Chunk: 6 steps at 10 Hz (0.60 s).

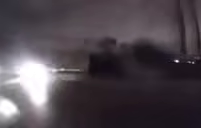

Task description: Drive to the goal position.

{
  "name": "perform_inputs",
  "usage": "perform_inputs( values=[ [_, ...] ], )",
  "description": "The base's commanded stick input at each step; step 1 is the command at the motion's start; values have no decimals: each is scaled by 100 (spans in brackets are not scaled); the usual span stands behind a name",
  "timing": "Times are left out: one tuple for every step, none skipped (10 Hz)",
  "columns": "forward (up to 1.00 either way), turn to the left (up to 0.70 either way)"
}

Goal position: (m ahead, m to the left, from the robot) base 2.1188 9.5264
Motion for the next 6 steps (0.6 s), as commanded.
perform_inputs(
  values=[
    [0,69],
    [0,69],
    [0,69],
    [0,68],
    [0,68],
    [0,67]
  ],
)
